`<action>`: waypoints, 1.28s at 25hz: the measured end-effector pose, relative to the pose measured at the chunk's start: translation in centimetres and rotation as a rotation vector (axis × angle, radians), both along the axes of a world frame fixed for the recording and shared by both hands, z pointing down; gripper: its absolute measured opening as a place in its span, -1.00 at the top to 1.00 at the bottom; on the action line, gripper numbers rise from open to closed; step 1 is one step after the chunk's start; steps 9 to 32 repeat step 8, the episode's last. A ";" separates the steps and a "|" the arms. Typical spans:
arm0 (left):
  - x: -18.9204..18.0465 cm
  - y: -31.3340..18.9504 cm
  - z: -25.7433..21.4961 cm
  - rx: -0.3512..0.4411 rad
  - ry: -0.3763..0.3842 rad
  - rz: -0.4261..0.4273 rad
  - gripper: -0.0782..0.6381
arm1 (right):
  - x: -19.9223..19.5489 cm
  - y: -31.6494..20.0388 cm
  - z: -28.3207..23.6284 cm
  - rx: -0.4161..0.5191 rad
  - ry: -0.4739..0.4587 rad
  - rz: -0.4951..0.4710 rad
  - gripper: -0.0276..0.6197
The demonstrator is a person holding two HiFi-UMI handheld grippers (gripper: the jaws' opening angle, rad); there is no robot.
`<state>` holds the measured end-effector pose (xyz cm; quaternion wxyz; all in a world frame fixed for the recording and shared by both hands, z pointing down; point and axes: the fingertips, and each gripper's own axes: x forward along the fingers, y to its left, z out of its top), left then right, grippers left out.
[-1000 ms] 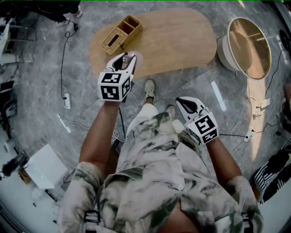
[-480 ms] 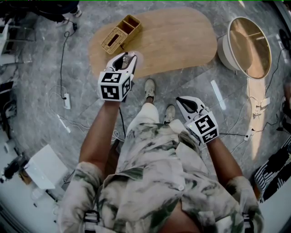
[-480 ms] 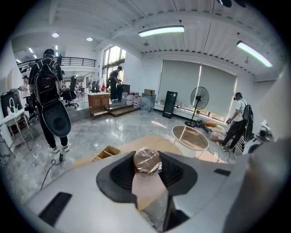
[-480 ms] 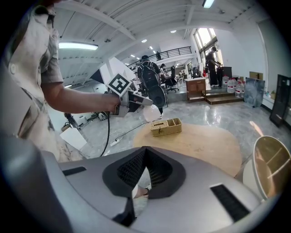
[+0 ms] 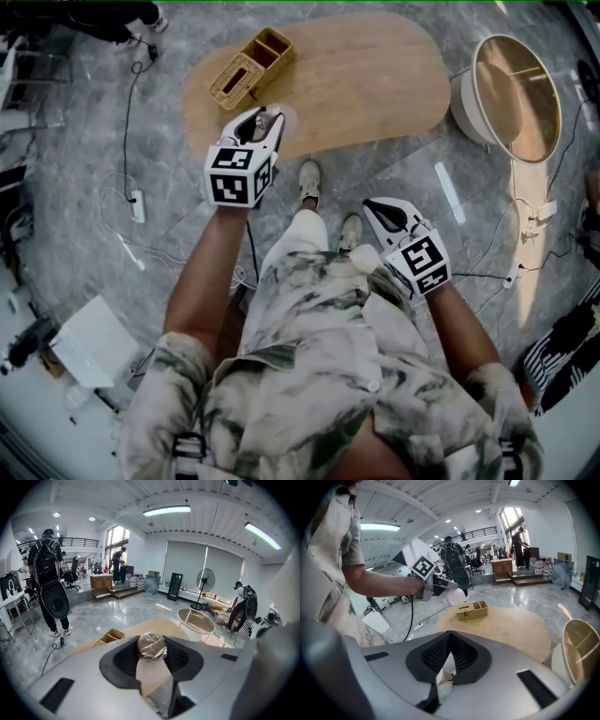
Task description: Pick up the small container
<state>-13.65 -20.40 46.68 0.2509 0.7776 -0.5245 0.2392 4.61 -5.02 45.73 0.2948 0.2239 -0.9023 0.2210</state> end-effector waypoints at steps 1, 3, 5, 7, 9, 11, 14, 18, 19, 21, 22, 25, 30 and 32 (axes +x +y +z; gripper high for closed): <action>-0.1 0.0 0.0 0.000 0.000 0.000 0.37 | -0.1 0.0 0.0 -0.001 0.000 -0.001 0.85; -0.2 0.0 0.1 -0.001 0.001 0.000 0.37 | -0.2 -0.1 0.1 -0.002 0.000 -0.001 0.85; -0.2 -0.1 0.0 -0.001 0.000 0.001 0.37 | -0.3 -0.2 0.1 -0.002 0.000 0.000 0.85; -0.3 -0.1 0.1 -0.004 -0.002 0.002 0.37 | -0.4 -0.3 0.1 -0.004 -0.002 0.000 0.85; -0.3 -0.1 0.1 -0.005 -0.002 0.002 0.36 | -0.5 -0.3 0.0 -0.004 -0.003 0.001 0.85; -0.3 -0.1 0.1 -0.005 -0.002 0.002 0.36 | -0.5 -0.3 0.0 -0.004 -0.003 0.001 0.85; -0.3 -0.1 0.1 -0.005 -0.002 0.002 0.36 | -0.5 -0.3 0.0 -0.004 -0.003 0.001 0.85; -0.3 -0.1 0.1 -0.005 -0.002 0.002 0.36 | -0.5 -0.3 0.0 -0.004 -0.003 0.001 0.85; -0.3 -0.1 0.1 -0.005 -0.002 0.002 0.36 | -0.5 -0.3 0.0 -0.004 -0.003 0.001 0.85; -0.3 -0.1 0.1 -0.005 -0.002 0.002 0.36 | -0.5 -0.3 0.0 -0.004 -0.003 0.001 0.85; -0.3 -0.1 0.1 -0.005 -0.002 0.002 0.36 | -0.5 -0.3 0.0 -0.004 -0.003 0.001 0.85; -0.3 -0.1 0.1 -0.005 -0.002 0.002 0.36 | -0.5 -0.3 0.0 -0.004 -0.003 0.001 0.85; -0.3 -0.1 0.1 -0.005 -0.002 0.002 0.36 | -0.5 -0.3 0.0 -0.004 -0.003 0.001 0.85; -0.3 -0.1 0.1 -0.005 -0.002 0.002 0.36 | -0.5 -0.3 0.0 -0.004 -0.003 0.001 0.85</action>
